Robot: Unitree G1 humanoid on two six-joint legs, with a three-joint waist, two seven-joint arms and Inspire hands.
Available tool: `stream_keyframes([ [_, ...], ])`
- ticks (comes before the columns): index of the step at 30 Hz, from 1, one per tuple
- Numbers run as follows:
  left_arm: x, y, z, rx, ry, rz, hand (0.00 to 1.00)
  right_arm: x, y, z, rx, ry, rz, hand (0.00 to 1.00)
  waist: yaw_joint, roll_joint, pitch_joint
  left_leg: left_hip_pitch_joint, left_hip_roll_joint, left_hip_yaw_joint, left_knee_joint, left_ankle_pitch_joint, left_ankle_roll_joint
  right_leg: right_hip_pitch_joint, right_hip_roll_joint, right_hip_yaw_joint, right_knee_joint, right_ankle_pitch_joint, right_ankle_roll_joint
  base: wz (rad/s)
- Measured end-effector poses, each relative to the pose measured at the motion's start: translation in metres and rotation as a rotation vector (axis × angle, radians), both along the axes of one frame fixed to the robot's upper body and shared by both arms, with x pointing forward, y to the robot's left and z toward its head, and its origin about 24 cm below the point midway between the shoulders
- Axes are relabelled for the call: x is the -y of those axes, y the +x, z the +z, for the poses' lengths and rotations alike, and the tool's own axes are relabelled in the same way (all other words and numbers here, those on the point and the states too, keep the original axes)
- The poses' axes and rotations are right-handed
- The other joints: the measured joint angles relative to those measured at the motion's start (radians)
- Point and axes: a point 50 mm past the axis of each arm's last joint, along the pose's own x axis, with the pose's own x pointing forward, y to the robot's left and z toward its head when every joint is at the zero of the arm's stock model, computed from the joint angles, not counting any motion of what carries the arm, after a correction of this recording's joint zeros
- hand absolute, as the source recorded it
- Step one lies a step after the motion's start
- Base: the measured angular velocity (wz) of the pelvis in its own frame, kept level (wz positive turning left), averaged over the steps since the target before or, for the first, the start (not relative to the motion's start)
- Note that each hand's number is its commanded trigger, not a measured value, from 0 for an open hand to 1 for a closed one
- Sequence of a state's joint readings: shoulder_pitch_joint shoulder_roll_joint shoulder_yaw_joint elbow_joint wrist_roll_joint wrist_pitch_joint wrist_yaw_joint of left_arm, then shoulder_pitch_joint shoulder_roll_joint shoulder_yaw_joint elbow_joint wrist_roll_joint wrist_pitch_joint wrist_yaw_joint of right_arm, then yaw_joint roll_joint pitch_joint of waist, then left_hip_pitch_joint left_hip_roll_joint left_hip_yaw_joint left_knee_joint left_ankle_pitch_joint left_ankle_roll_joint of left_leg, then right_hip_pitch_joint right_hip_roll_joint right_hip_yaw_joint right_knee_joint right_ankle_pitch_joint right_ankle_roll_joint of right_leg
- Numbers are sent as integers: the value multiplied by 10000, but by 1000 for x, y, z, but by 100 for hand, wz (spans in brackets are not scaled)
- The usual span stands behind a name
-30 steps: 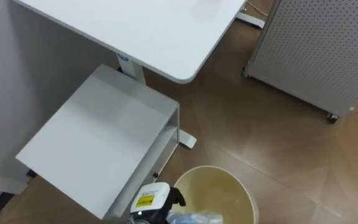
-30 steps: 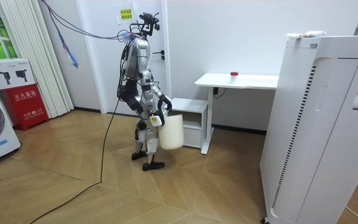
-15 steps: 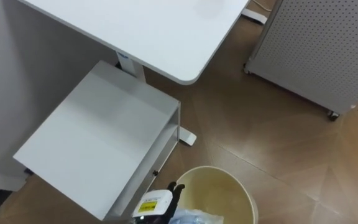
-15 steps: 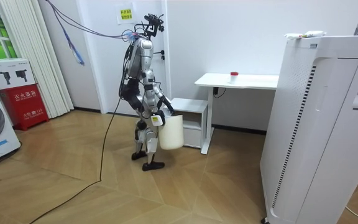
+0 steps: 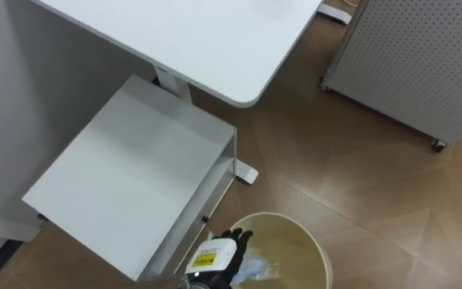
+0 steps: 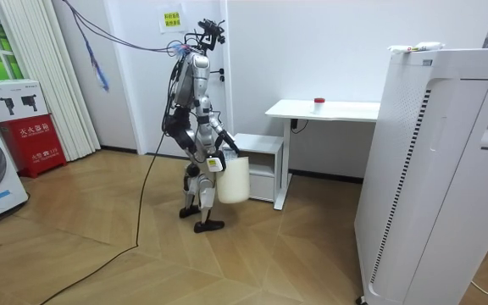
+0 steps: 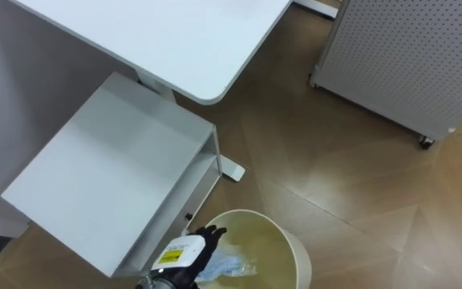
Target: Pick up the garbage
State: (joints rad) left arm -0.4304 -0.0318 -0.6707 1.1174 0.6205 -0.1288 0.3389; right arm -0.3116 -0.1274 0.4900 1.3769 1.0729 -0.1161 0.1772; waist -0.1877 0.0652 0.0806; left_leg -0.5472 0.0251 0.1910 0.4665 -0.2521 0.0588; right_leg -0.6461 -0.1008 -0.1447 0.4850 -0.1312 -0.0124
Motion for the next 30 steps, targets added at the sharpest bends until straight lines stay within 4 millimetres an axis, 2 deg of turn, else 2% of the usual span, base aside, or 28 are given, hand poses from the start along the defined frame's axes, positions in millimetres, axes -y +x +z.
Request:
stream_keyframes([
  [13, 16, 2, 9, 234, -646, -251, 0, -4, 2, 2, 426, -90, 328, 100, -36, -27, -5, -197, -17, 23, 186, 19, 17, -174, -40, 30, 72, -2, 3, 0],
  [19, 23, 4, 20, 591, -1536, -495, 0, -3, 2, 2, 412, -138, 340, 100, -54, -57, -9, -114, -46, 1, 146, 55, 27, -81, -41, -62, 40, -2, 4, 1],
  [30, 26, 4, 35, 805, -2630, -949, 0, 5, -17, -7, -263, 64, 306, 100, -159, -140, -21, 1593, -111, -54, -659, 108, 16, 1671, -3, -189, -757, 11, 138, 1],
])
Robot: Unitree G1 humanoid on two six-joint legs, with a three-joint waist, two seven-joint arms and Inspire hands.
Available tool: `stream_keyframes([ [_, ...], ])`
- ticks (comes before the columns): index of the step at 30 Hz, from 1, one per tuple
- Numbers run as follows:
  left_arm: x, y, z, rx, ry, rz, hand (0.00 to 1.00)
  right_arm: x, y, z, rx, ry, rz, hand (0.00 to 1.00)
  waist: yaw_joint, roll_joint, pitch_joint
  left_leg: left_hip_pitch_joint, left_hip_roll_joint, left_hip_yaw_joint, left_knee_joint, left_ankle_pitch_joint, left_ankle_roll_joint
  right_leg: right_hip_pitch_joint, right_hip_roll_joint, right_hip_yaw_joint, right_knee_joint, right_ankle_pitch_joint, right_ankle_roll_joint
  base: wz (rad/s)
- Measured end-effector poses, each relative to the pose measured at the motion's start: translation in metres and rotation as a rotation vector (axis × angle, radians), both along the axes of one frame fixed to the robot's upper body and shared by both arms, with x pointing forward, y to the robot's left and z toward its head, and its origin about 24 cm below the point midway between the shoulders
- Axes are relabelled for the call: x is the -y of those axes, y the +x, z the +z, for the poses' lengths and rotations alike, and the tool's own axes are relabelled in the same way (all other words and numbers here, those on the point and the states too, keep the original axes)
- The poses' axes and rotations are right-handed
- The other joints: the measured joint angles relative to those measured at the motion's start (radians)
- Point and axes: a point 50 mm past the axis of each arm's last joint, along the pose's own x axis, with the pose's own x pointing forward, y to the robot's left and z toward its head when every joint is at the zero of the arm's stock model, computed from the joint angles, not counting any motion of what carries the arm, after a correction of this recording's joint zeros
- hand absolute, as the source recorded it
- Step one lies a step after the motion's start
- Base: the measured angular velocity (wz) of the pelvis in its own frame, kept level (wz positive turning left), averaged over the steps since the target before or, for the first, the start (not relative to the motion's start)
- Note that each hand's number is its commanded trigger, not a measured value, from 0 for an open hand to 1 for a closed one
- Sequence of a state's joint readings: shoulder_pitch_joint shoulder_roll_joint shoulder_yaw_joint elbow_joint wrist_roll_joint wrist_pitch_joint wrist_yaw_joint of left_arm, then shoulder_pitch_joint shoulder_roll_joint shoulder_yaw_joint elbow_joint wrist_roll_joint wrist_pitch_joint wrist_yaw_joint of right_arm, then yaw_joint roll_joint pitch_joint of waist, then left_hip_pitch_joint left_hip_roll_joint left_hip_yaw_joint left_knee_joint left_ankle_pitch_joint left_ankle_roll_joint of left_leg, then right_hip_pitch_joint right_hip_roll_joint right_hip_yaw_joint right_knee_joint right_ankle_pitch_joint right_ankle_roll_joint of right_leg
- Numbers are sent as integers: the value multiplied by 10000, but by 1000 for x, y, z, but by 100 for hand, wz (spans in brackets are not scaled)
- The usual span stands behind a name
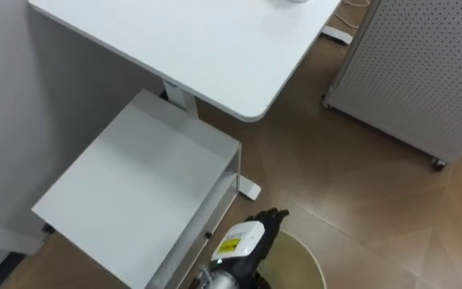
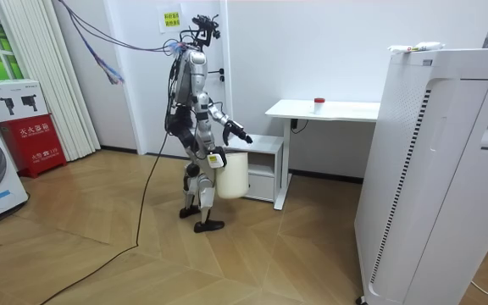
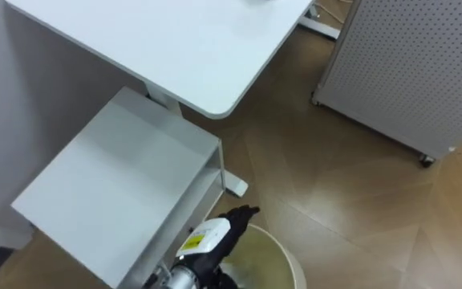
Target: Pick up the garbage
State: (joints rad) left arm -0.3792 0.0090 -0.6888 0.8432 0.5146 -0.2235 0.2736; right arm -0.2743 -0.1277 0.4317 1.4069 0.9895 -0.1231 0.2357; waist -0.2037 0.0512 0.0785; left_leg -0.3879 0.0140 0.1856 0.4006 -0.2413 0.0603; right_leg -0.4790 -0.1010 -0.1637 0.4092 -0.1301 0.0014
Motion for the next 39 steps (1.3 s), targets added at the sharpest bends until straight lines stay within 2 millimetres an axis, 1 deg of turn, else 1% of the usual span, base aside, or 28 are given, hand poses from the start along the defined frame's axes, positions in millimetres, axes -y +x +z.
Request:
stream_keyframes([
  [2, -7, -3, 0, 73, -10, -31, 0, 5, -3, 0, -108, 4, 18, 100, -126, -6, -12, 424, -22, -12, -193, 1, 1, 413, 43, -9, -185, 8, 51, 0],
  [3, -9, -4, 1, 114, -27, -26, 0, 7, -4, -1, -115, -19, -8, 100, -133, -7, -15, 550, -41, -14, -268, 2, 2, 528, 41, -10, -212, -1, 64, 0],
  [5, -17, -8, 2, 309, -155, -50, 0, 15, -12, -2, -272, -219, 12, 100, -110, -17, -56, 978, -80, -8, -414, 1, 2, 936, 33, -8, -317, -38, 125, 0],
  [7, -21, -8, 4, 449, -182, -25, 0, 20, -19, -4, -411, -358, 52, 100, -100, -27, -168, 1234, -121, -7, -580, 5, 8, 1159, 10, -21, -371, -66, 169, 4],
  [9, -25, -6, 9, 676, -316, 78, 0, 24, -29, -7, -595, -376, -198, 100, -97, -30, -257, 1657, -129, -3, -729, 11, 19, 1618, 35, -35, -589, -51, 213, 0],
  [10, -26, -6, 10, 728, -369, 108, 0, 24, -32, -8, -636, -349, -307, 100, -91, -27, -319, 1779, -128, 1, -816, 12, 20, 1741, 56, -21, -681, -42, 228, -6],
  [11, -27, -6, 13, 831, -515, 235, 0, 26, -40, -10, -759, -302, -536, 100, -72, -45, -409, 2090, -132, 23, -993, 13, 22, 1969, 78, 4, -750, -41, 233, -10],
  [12, -29, -6, 16, 982, -691, 389, 0, 26, -46, -12, -854, -251, -713, 100, -71, -59, -481, 2363, -122, 38, -1123, 14, 23, 2233, 118, 13, -885, -32, 248, -11],
  [13, -31, -6, 17, 1094, -794, 468, 0, 27, -49, -12, -878, -217, -810, 100, -75, -73, -490, 2514, -118, 52, -1191, 14, 23, 2358, 134, 23, -916, -33, 248, -12],
  [14, -34, -7, 21, 1291, -986, 592, 0, 28, -55, -14, -977, -212, -930, 100, -63, -97, -520, 2802, -105, 122, -1339, 18, 16, 2589, 173, 82, -1010, -30, 252, -25],
  [15, -39, -7, 25, 1469, -1131, 740, 0, 29, -59, -14, -1055, -266, -903, 100, 33, -143, -546, 3058, -93, 326, -1444, 19, 14, 2700, 217, 260, -997, -31, 252, -34],
  [17, -43, -7, 33, 1835, -1405, 924, 0, 30, -61, -14, -1097, -388, -811, 100, 165, -154, -582, 3248, -85, 517, -1511, 19, 13, 2771, 265, 445, -996, -15, 272, -37],
  [19, -48, -7, 37, 2079, -1612, 1097, 0, 32, -60, -14, -1099, -500, -688, 100, 182, -176, -587, 3419, -103, 596, -1636, 19, 14, 2846, 281, 541, -1002, 2, 290, -18],
  [20, -50, -10, 36, 2107, -1668, 1221, 0, 32, -62, -14, -1118, -540, -635, 100, 170, -226, -611, 3538, -116, 608, -1679, 19, 14, 2925, 284, 560, -1010, 2, 293, -6],
  [22, -53, -14, 33, 2054, -1649, 1288, 0, 31, -65, -15, -1161, -559, -479, 100, 162, -358, -611, 3739, -110, 645, -1706, 19, 14, 3087, 294, 568, -1010, 0, 296, -6],
  [23, -55, -14, 33, 2062, -1597, 1329, 0, 30, -66, -15, -1159, -538, -453, 100, 166, -457, -609, 3821, -107, 691, -1709, 16, 15, 3128, 304, 598, -1025, 0, 296, -11],
  [24, -58, -13, 33, 2121, -1549, 1398, 0, 29, -66, -16, -1158, -547, -337, 100, 172, -548, -633, 3856, -101, 778, -1714, 13, 15, 3131, 318, 667, -1042, 3, 300, -15],
  [26, -62, -11, 36, 2231, -1564, 1592, 0, 28, -67, -16, -1222, -638, -104, 100, 252, -618, -670, 4007, -77, 936, -1828, 9, 16, 3151, 356, 724, -1046, 66, 296, -34],
  [27, -65, -9, 38, 2352, -1640, 1744, 0, 28, -70, -17, -1293, -686, -41, 100, 444, -634, -678, 4189, -31, 1204, -1926, -1, 0, 3159, 400, 693, -1044, 150, 264, -55],
  [28, -66, -8, 40, 2443, -1703, 1828, 0, 28, -70, -17, -1324, -718, 7, 100, 536, -637, -679, 4271, -5, 1349, -1966, -14, -15, 3168, 423, 641, -1045, 197, 230, -70],
  [29, -71, -5, 44, 2686, -1863, 2048, 0, 27, -69, -17, -1312, -806, 229, 100, 695, -640, -677, 4357, 46, 1575, -1974, -54, -46, 3189, 441, 421, -1034, 272, 158, -65],
  [30, -75, -3, 48, 2936, -1970, 2252, 0, 27, -67, -16, -1263, -871, 386, 100, 765, -646, -678, 4398, 96, 1750, -1966, -92, -65, 3170, 455, 229, -1029, 325, 90, -54],
  [32, -79, -2, 54, 3318, -2270, 2529, 0, 26, -64, -15, -1152, -985, 610, 100, 777, -656, -681, 4484, 132, 1938, -2003, -103, -84, 3156, 489, 201, -1026, 349, 53, -29],
  [35, -80, -2, 58, 3597, -2692, 2753, 0, 26, -61, -14, -1013, -1188, 975, 100, 772, -643, -685, 4628, 167, 2049, -2058, -121, -116, 3217, 550, 192, -1044, 363, 28, -17],
  [36, -81, -5, 56, 3563, -2746, 2809, 0, 26, -60, -14, -973, -1257, 1099, 100, 807, -628, -689, 4734, 197, 2174, -2092, -137, -144, 3262, 596, 218, -1047, 372, 14, -21],
  [38, -82, -9, 53, 3413, -2818, 2900, 0, 26, -58, -13, -905, -1328, 1222, 100, 784, -618, -690, 4842, 235, 2263, -2113, -164, -186, 3317, 646, 211, -1057, 386, -9, -18],
  [39, -83, -10, 52, 3326, -2855, 2967, 0, 25, -58, -13, -885, -1330, 1240, 100, 789, -616, -689, 4867, 283, 2351, -2119, -180, -211, 3352, 682, 136, -1119, 412, -50, -15],
])
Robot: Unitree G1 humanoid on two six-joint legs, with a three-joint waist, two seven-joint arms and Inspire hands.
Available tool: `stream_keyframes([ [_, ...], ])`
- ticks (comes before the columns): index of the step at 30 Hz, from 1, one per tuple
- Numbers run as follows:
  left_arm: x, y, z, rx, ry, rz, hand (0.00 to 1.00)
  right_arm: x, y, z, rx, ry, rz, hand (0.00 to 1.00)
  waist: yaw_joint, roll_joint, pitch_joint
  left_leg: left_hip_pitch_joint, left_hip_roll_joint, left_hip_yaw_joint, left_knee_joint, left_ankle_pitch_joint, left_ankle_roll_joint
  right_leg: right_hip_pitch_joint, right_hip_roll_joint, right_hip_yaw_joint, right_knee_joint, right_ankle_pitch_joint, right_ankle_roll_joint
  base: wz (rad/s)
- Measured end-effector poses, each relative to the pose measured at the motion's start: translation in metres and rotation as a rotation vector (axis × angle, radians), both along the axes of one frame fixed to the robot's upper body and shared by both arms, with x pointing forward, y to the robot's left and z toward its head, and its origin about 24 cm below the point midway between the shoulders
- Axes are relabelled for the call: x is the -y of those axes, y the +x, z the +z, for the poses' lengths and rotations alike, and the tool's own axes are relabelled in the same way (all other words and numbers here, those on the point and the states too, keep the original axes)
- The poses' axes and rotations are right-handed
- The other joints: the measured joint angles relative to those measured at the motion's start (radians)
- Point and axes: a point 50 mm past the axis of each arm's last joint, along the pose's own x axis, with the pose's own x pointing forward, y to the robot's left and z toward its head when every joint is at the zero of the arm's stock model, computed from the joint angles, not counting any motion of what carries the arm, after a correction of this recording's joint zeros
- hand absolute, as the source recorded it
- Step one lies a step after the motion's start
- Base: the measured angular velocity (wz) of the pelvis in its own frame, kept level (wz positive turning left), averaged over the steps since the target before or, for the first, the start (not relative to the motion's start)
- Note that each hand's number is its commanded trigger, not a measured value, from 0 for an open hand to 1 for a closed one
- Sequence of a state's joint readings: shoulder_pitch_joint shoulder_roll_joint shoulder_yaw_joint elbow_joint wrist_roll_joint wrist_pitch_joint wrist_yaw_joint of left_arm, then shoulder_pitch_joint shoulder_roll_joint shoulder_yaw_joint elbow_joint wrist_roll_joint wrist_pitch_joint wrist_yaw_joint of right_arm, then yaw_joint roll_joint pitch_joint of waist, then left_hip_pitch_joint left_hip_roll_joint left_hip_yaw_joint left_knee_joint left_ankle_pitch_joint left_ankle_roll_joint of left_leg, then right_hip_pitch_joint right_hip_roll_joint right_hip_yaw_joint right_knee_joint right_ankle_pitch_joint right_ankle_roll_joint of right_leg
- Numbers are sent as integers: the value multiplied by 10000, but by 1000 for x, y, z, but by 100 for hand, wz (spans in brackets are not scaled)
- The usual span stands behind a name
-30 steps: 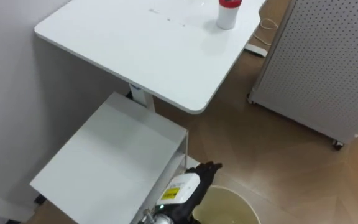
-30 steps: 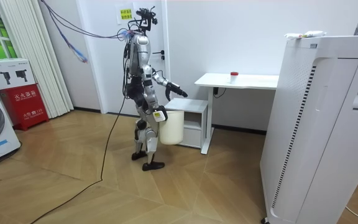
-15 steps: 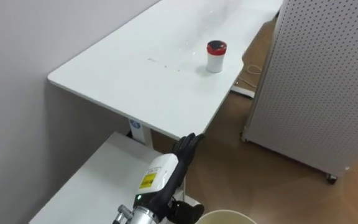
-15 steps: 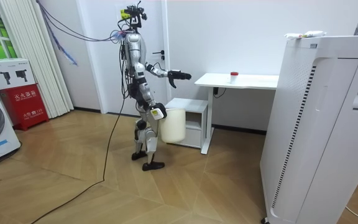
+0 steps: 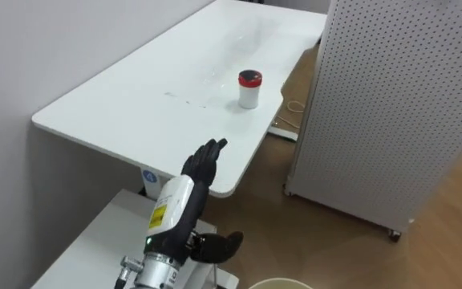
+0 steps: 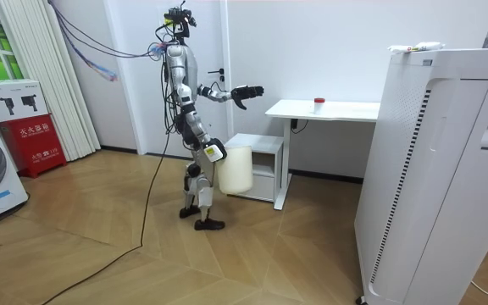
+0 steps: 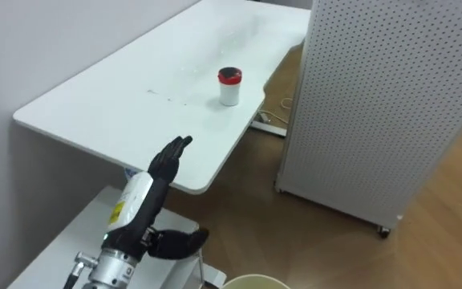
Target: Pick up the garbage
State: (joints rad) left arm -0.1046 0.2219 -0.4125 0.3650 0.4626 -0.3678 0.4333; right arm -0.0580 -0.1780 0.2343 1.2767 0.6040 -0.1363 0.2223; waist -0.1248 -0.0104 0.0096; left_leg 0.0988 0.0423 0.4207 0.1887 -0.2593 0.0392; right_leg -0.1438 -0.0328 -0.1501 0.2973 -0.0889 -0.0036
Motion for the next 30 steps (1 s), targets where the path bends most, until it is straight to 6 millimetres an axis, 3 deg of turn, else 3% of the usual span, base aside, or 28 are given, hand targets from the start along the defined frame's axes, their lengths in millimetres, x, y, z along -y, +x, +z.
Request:
stream_keyframes([
  [4, -8, -4, -7, -405, -250, 377, 0, -1, 1, 0, 54, -11, -9, 100, 65, 16, 11, 7, 196, 143, 141, -79, -124, 118, 17, -511, -227, 89, -169, -14],
  [7, -16, -6, -9, -514, -300, 737, 0, 0, 0, 0, -12, -213, 113, 100, 265, -40, 57, -6, 476, 334, 754, -342, -332, 77, 179, -786, 24, -134, -403, -22],
  [9, -26, -7, -15, -817, -502, 1285, 0, -2, 2, 0, 28, -206, 196, 100, 367, -75, 115, -355, 1043, 396, 2392, -876, -624, 41, 255, -895, 561, -646, -623, -36],
  [10, -29, -8, -17, -944, -563, 1423, 0, -3, 2, 0, 32, -202, 209, 100, 373, -116, 137, -535, 1195, 370, 3010, -917, -638, 24, 267, -841, 736, -864, -710, -23],
  [11, -33, -10, -22, -1205, -749, 1671, 0, -2, 2, 0, 15, -314, 339, 100, 469, -75, 149, -1054, 1527, 92, 4452, -897, -629, 8, 440, -656, 984, -1143, -689, -31],
  [12, -34, -12, -24, -1407, -1058, 1785, 0, 3, 3, 2, 3, -501, 495, 100, 485, 90, 201, -1742, 1908, -574, 6082, -707, -564, 11, 717, -449, 1184, -1274, -794, -37],
  [13, -35, -13, -26, -1524, -1219, 1870, 0, 4, 2, 2, -23, -578, 579, 100, 492, 167, 194, -2071, 2015, -975, 6767, -471, -552, 43, 821, -401, 1266, -1329, -874, -48],
  [14, -38, -15, -28, -1724, -1466, 2056, 0, 4, 1, 1, -67, -621, 633, 100, 521, 181, 192, -2579, 2056, -1527, 7746, 208, -447, 183, 937, -157, 1488, -1434, -1069, -50],
  [15, -39, -17, -30, -1886, -1741, 2198, 0, 4, -1, 1, -47, -675, 554, 100, 569, 100, 190, -2958, 1896, -1978, 8128, 401, -443, 259, 987, 102, 1577, -1551, -1162, -43],
  [16, -38, -16, -30, -1920, -1914, 2254, 0, 5, -1, 1, -53, -769, 479, 100, 552, 154, 156, -3196, 1776, -2138, 8120, 355, -385, 282, 1014, 185, 1575, -1580, -1192, -35],
  [17, -37, -15, -31, -1934, -2120, 2296, 0, 8, -2, 2, -103, -956, 354, 100, 545, 139, 164, -3707, 1345, -2388, 7832, 228, -275, 313, 1052, 498, 1587, -1667, -1151, -47],
  [18, -39, -15, -33, -2068, -2308, 2409, 0, 9, -3, 1, -171, -1035, 305, 100, 709, 91, 165, -4054, 898, -2485, 7103, 233, -289, 395, 1040, 863, 1546, -1718, -1086, -64],
  [19, -39, -15, -33, -2108, -2385, 2468, 0, 9, -4, 1, -219, -1079, 307, 100, 794, 69, 164, -4249, 756, -2521, 6600, 251, -318, 426, 1039, 1033, 1527, -1732, -1089, -76],
  [21, -45, -13, -31, -2041, -2618, 2758, 0, 9, -5, 0, -324, -1215, 263, 100, 896, 44, 157, -4820, 118, -2976, 3697, 696, -628, 481, 1033, 1211, 1566, -1924, -1117, -54],
  [22, -46, -13, -31, -2011, -2643, 2823, 0, 9, -6, 0, -358, -1233, 243, 100, 911, 43, 155, -4911, 41, -3104, 2923, 909, -642, 503, 1034, 1214, 1585, -2011, -1106, -41],
  [23, -49, -12, -30, -2004, -2740, 2961, 0, 9, -8, 0, -435, -1270, 200, 100, 1021, 22, 146, -4948, -86, -3413, 1524, 1285, -636, 575, 1036, 1248, 1658, -2214, -1097, -41],
  [24, -50, -12, -31, -2004, -2774, 3033, 0, 9, -9, -1, -474, -1283, 209, 100, 1090, 7, 127, -4919, -90, -3562, 975, 1524, -617, 612, 1030, 1263, 1723, -2352, -1066, -52],
  [25, -54, -14, -31, -2026, -2784, 3183, 0, 9, -11, -2, -607, -1310, 315, 100, 1160, -15, 85, -4906, -65, -3784, 467, 2157, -575, 827, 991, 1260, 1728, -2585, -1006, -50],
  [26, -59, -15, -32, -2061, -2768, 3330, 0, 9, -11, -2, -703, -1331, 398, 100, 1210, -4, -65, -4866, -83, -3709, 517, 2830, -538, 1017, 842, 1251, 1738, -2807, -906, -42],
  [27, -61, -15, -32, -2047, -2748, 3385, 0, 9, -11, -1, -682, -1336, 395, 100, 1216, -65, -70, -4795, -148, -3652, 520, 3083, -421, 1086, 756, 1257, 1743, -2905, -771, -26],
  [28, -63, -16, -32, -2041, -2696, 3432, 0, 10, -11, -1, -620, -1334, 385, 100, 1237, -224, -125, -4697, -361, -3598, 612, 3350, -206, 1146, 540, 1280, 1712, -3099, -587, -21],
  [30, -65, -18, -34, -2113, -2684, 3525, 0, 13, -12, 1, -565, -1406, 373, 100, 1450, -403, -101, -4766, -704, -3385, 1560, 3051, 203, 1613, 88, 1294, 1367, -3383, -300, -20],
])
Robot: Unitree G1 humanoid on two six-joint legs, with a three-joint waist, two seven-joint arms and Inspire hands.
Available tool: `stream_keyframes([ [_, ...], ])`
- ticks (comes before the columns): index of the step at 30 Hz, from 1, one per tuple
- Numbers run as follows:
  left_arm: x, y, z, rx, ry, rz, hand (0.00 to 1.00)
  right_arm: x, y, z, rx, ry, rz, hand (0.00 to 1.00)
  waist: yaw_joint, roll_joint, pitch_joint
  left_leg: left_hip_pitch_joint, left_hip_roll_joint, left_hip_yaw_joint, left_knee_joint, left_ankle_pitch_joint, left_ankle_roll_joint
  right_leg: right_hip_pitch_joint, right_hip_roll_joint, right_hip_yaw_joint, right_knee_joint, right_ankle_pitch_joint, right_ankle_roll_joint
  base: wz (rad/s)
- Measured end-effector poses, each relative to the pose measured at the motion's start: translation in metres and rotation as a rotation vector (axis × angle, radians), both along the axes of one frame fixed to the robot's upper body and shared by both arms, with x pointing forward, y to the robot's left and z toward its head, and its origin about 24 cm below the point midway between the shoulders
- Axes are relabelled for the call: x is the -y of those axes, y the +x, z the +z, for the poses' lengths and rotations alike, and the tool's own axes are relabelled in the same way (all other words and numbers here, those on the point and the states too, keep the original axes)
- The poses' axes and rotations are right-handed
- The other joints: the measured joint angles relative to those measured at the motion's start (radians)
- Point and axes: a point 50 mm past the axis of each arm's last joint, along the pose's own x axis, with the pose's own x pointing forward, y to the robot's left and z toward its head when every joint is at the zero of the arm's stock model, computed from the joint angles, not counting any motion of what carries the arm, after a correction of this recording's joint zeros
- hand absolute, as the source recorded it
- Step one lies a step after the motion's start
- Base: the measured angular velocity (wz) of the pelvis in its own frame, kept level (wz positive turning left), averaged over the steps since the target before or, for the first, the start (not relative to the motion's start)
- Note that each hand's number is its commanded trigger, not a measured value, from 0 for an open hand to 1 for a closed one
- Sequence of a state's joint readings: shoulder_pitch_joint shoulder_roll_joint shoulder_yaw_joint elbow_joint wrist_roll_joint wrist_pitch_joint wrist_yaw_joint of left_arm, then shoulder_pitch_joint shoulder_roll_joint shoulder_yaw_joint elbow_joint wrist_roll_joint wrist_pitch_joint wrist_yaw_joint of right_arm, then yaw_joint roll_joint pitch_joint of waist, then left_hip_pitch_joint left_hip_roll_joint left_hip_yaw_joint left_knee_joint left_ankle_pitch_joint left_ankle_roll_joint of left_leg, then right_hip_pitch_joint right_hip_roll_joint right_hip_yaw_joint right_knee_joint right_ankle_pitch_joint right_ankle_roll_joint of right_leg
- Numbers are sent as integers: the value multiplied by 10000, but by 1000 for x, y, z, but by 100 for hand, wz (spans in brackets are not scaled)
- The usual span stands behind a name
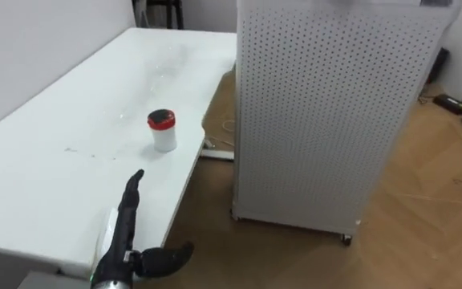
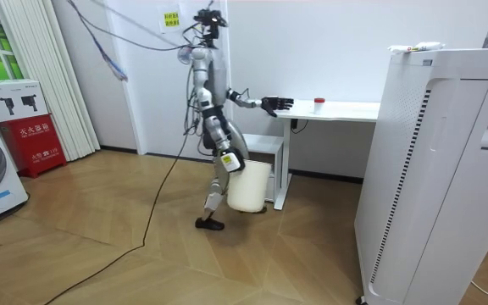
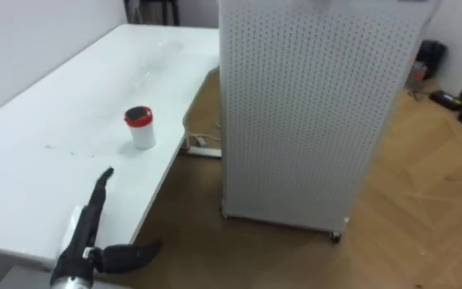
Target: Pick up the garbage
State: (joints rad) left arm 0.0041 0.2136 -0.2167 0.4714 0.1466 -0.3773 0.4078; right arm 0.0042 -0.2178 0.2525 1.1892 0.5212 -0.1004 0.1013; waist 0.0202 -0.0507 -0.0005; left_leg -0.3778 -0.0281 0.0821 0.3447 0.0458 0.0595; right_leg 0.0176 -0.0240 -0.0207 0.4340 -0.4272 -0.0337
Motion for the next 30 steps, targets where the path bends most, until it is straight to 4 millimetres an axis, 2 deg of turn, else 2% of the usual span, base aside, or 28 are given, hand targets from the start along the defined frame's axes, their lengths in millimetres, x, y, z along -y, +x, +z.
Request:
stream_keyframes([
  [1, 0, 0, 0, 2, 3, -11, 0, 1, -1, 0, -17, -33, 12, 100, 7, -22, 1, -9, -92, 37, 276, -267, 41, 194, -125, -33, -134, -41, 72, 0],
  [3, 5, 2, 3, 162, -90, -254, 0, 3, 1, 1, 27, -168, 90, 100, 155, -40, 11, -11, -409, 307, 1117, -1161, 316, 525, -615, -192, 133, -246, 394, -2],
  [4, 7, 1, 3, 193, -121, -385, 0, 2, 2, 1, 74, -181, 97, 100, 169, -19, 21, 13, -433, 399, 1300, -1353, 367, 509, -699, -287, 391, -262, 428, -6],
  [5, 10, 0, 3, 239, -168, -651, 0, -1, 3, 1, 133, -149, 133, 100, 173, -15, 25, 97, -524, 537, 1657, -1692, 475, 479, -947, -468, 1049, -252, 460, 5],
  [6, 13, 0, 4, 356, -225, -782, 0, -5, 7, 1, 264, -85, 151, 100, 160, -18, 35, 144, -581, 647, 1980, -2021, 590, 322, -1125, -584, 1846, -162, 629, 8],
  [7, 13, 0, 5, 428, -242, -831, 0, -7, 9, 2, 345, -67, 169, 100, 150, -8, 52, 178, -584, 705, 2117, -2183, 640, 193, -1200, -669, 2272, -64, 784, 14],
  [8, 14, 1, 6, 531, -276, -878, 0, -10, 13, 2, 478, -25, 182, 100, 107, -1, 63, 240, -649, 707, 2291, -2459, 717, -7, -1367, -853, 3075, 199, 962, 23],
  [9, 16, 3, 8, 620, -289, -933, 0, -11, 15, 3, 611, -41, 196, 100, 99, 15, 82, 359, -719, 675, 2386, -2749, 787, -205, -1536, -1075, 3777, 553, 1021, 28],
  [10, 17, 3, 9, 654, -287, -948, 0, -11, 16, 3, 670, -61, 199, 100, 103, 34, 96, 396, -741, 666, 2443, -2839, 838, -307, -1614, -1191, 4044, 746, 1031, 24],
  [11, 17, 4, 9, 698, -293, -944, 0, -10, 19, 5, 772, -120, 192, 100, 159, 139, 144, 486, -744, 575, 2475, -3023, 861, -490, -1654, -1294, 4427, 1228, 1029, 17],
  [12, 17, 4, 10, 711, -290, -947, 0, -9, 20, 5, 838, -159, 187, 100, 130, 217, 187, 656, -744, 463, 2338, -3093, 899, -594, -1662, -1381, 4671, 1783, 1055, 13],
  [13, 17, 4, 9, 705, -281, -935, 0, -9, 19, 5, 840, -163, 200, 100, 162, 232, 195, 767, -748, 421, 2214, -3106, 917, -653, -1684, -1446, 4764, 1947, 1076, 0],
  [14, 16, 3, 9, 746, -276, -825, 0, -9, 21, 6, 904, -138, 224, 100, 264, 246, 191, 910, -748, 334, 1924, -3111, 922, -944, -1768, -1494, 4891, 1833, 1200, -10],
  [15, 16, 4, 10, 771, -295, -781, 0, -9, 22, 6, 941, -134, 230, 100, 316, 279, 196, 952, -747, 222, 1817, -3106, 915, -1151, -1774, -1508, 4899, 1667, 1206, -16],
  [17, 16, 2, 8, 720, -305, -731, 0, -9, 19, 5, 848, -54, 274, 100, 370, 306, 203, 1314, -659, -17, 1455, -3077, 870, -1797, -1789, -1483, 4619, 1079, 1096, 10],
  [18, 16, 2, 8, 707, -314, -715, 0, -8, 17, 4, 744, -72, 249, 100, 253, 315, 209, 1480, -607, -161, 1336, -3065, 840, -2017, -1778, -1490, 3968, 897, 1082, 31],
  [19, 16, 2, 8, 714, -309, -706, 0, -8, 16, 4, 724, -79, 236, 100, 227, 318, 210, 1525, -553, -197, 1308, -3076, 809, -2107, -1746, -1467, 3550, 894, 1081, 29],
  [20, 15, 3, 8, 742, -281, -605, 0, -9, 18, 4, 769, -78, 244, 100, 212, 321, 214, 1575, -474, -332, 1296, -3124, 720, -2270, -1701, -1424, 2428, 918, 1054, 23],
  [21, 13, 2, 8, 744, -237, -512, 0, -9, 18, 4, 775, -128, 210, 100, 187, 275, 216, 1626, -435, -418, 1296, -3174, 628, -2299, -1655, -1412, 1139, 1205, 1026, 20],
  [22, 11, 2, 8, 749, -194, -483, 0, -9, 17, 4, 746, -166, 183, 100, 187, 225, 210, 1646, -441, -448, 1305, -3206, 572, -2298, -1628, -1432, 556, 1597, 1040, 33],
  [23, 10, 1, 6, 682, -162, -442, 0, -7, 13, 3, 647, -212, 150, 100, 108, 293, 173, 1711, -366, -664, 1316, -3272, 440, -2173, -1440, -1454, 198, 2138, 1256, 25],
  [24, 10, 1, 6, 685, -135, -439, 0, -8, 11, 3, 599, -199, 136, 100, 159, 282, 175, 1812, -321, -699, 1204, -3264, 377, -1994, -1361, -1500, 14, 2151, 1234, 20],
  [25, 7, 1, 6, 681, -137, -296, 0, -9, 10, 2, 595, -137, 146, 100, 177, 303, 185, 1967, -190, -765, 1005, -3226, 266, -1740, -1157, -1560, -348, 2267, 1128, 4],
  [27, 3, 2, 7, 745, -128, -24, 0, -11, 10, 2, 618, 61, 259, 100, 119, 273, 194, 2175, -66, -869, 714, -3158, 106, -1382, -935, -1693, -860, 2376, 1005, 6],
  [30, 2, 1, 7, 758, -132, 139, 0, -12, 11, 2, 644, 114, 444, 100, 133, 263, 184, 2322, 69, -868, 512, -3146, 19, -1232, -805, -1699, -1111, 2418, 939, -2],
])
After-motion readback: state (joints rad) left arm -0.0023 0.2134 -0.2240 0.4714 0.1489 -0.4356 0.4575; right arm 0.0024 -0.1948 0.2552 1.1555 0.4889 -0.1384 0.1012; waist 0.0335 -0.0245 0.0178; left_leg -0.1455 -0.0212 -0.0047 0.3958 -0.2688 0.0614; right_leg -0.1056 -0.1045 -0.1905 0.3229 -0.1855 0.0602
